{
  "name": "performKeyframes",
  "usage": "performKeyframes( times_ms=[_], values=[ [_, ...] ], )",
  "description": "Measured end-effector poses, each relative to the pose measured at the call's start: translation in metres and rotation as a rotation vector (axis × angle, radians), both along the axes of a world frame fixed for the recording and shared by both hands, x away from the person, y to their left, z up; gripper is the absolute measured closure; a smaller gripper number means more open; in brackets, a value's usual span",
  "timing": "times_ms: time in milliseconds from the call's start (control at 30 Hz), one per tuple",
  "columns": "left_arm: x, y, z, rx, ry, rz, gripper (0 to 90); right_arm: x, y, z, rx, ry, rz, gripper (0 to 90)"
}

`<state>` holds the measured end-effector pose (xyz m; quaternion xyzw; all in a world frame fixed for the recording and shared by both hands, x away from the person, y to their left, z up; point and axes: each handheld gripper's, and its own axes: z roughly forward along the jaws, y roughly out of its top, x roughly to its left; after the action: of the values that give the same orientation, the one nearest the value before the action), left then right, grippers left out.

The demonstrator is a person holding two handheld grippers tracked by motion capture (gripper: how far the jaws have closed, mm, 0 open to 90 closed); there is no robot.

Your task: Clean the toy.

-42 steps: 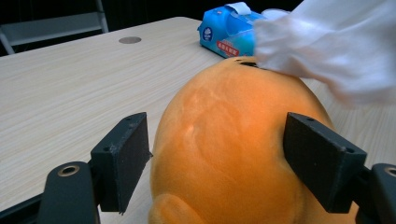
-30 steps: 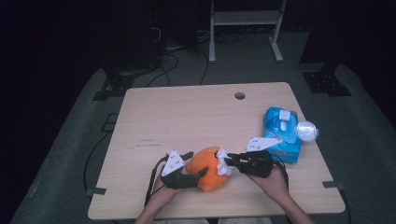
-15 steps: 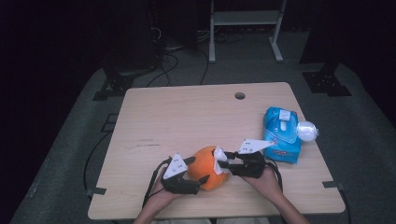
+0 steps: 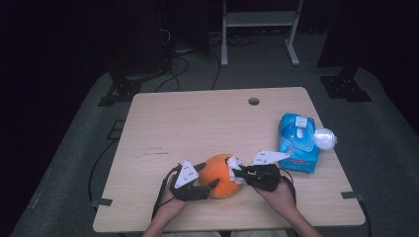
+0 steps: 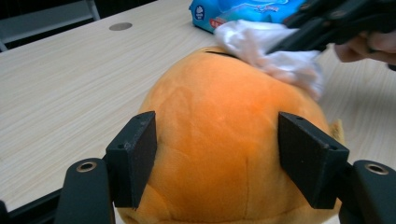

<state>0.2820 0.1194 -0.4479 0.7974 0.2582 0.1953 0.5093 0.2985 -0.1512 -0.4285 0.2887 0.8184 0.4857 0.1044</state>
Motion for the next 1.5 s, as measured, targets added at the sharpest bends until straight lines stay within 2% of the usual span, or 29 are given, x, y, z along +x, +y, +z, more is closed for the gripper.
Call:
performKeyframes(
  times_ms=[100, 133, 167, 267, 300, 333, 367, 400, 467, 500, 567, 600, 633, 667, 700, 833, 867, 933, 1000, 1100, 1200, 1267, 1300, 1367, 1400, 1433, 1467, 1500],
  values=[
    [0.004, 0.005, -0.002, -0.046, 0.034, 0.016, 30.4, -0.006, 0.004, 0.003, -0.016, -0.022, 0.02, 81.0],
    [0.005, 0.006, -0.002, -0.047, 0.038, 0.015, 30.3, -0.006, 0.004, 0.003, -0.015, -0.018, 0.021, 81.1],
    [0.006, 0.006, -0.002, -0.059, 0.044, 0.023, 29.9, -0.003, 0.002, 0.001, 0.009, -0.001, 0.018, 81.2],
    [0.005, 0.006, -0.002, -0.057, 0.05, 0.035, 29.8, -0.006, 0.003, 0.001, 0.003, -0.004, 0.025, 81.2],
    [0.006, 0.007, -0.002, -0.062, 0.056, 0.039, 29.8, -0.009, 0.005, 0.002, 0.002, -0.006, 0.041, 81.2],
    [0.006, 0.008, -0.002, -0.07, 0.065, 0.04, 29.8, -0.018, 0.012, 0.003, -0.022, -0.022, 0.077, 81.1],
    [0.007, 0.009, -0.003, -0.081, 0.074, 0.037, 29.8, -0.018, 0.012, 0.003, -0.022, -0.022, 0.077, 81.1],
    [0.008, 0.01, -0.004, -0.084, 0.08, 0.034, 30.0, -0.021, 0.015, 0.005, -0.062, -0.063, 0.075, 81.1],
    [0.008, 0.011, -0.003, -0.084, 0.089, 0.034, 31.3, -0.02, 0.014, 0.006, -0.06, -0.067, 0.065, 81.1],
    [0.007, 0.01, -0.002, -0.075, 0.081, 0.03, 31.6, -0.011, 0.004, 0.005, -0.05, -0.059, 0.014, 81.1],
    [0.007, 0.01, -0.002, -0.076, 0.082, 0.03, 31.6, -0.004, -0.004, 0.0, -0.043, -0.039, -0.019, 81.1],
    [0.008, 0.009, -0.002, -0.079, 0.082, 0.027, 31.5, -0.002, -0.008, -0.002, -0.025, -0.015, -0.024, 81.0],
    [0.008, 0.009, -0.001, -0.086, 0.088, 0.025, 30.4, -0.003, -0.008, -0.004, -0.022, -0.012, -0.025, 80.9],
    [0.007, 0.009, 0.0, -0.092, 0.091, 0.024, 30.4, -0.003, -0.008, -0.004, -0.022, -0.012, -0.025, 80.9],
    [0.007, 0.008, 0.001, -0.102, 0.097, 0.028, 27.3, -0.005, -0.004, -0.004, -0.046, -0.028, -0.024, 80.9],
    [0.007, 0.008, 0.001, -0.102, 0.118, 0.028, 30.7, -0.006, -0.003, -0.003, -0.035, -0.019, -0.019, 81.0],
    [0.008, 0.01, 0.0, -0.106, 0.128, 0.033, 32.6, -0.007, -0.003, -0.002, -0.029, -0.014, -0.015, 81.0],
    [0.01, 0.011, -0.001, -0.107, 0.135, 0.042, 36.0, -0.013, 0.0, 0.0, -0.035, -0.034, 0.016, 81.1],
    [0.012, 0.011, -0.002, -0.128, 0.153, 0.058, 37.7, -0.023, 0.012, 0.0, -0.028, -0.034, 0.078, 81.1],
    [0.015, 0.014, -0.004, -0.132, 0.163, 0.063, 38.1, -0.035, 0.031, -0.002, -0.091, -0.081, 0.129, 81.1],
    [0.016, 0.016, -0.005, -0.145, 0.169, 0.067, 38.5, -0.033, 0.029, 0.001, -0.085, -0.082, 0.118, 81.1],
    [0.018, 0.018, -0.006, -0.148, 0.173, 0.065, 38.9, -0.021, 0.014, 0.003, -0.083, -0.088, 0.048, 81.2],
    [0.018, 0.018, -0.006, -0.146, 0.172, 0.062, 38.9, -0.021, 0.014, 0.003, -0.083, -0.088, 0.048, 81.2],
    [0.018, 0.016, -0.005, -0.127, 0.153, 0.048, 38.0, -0.015, 0.003, 0.001, -0.086, -0.08, -0.001, 81.2],
    [0.018, 0.016, -0.005, -0.128, 0.152, 0.045, 36.8, -0.013, -0.002, 0.0, -0.075, -0.06, -0.014, 81.2],
    [0.018, 0.015, -0.004, -0.127, 0.159, 0.04, 34.9, -0.013, -0.002, -0.002, -0.065, -0.048, -0.011, 81.1],
    [0.018, 0.014, -0.003, -0.126, 0.164, 0.037, 28.3, -0.017, 0.004, -0.004, -0.064, -0.041, 0.008, 81.1],
    [0.018, 0.014, -0.002, -0.124, 0.167, 0.037, 27.1, -0.019, 0.006, -0.004, -0.059, -0.037, 0.019, 81.1]
  ],
)
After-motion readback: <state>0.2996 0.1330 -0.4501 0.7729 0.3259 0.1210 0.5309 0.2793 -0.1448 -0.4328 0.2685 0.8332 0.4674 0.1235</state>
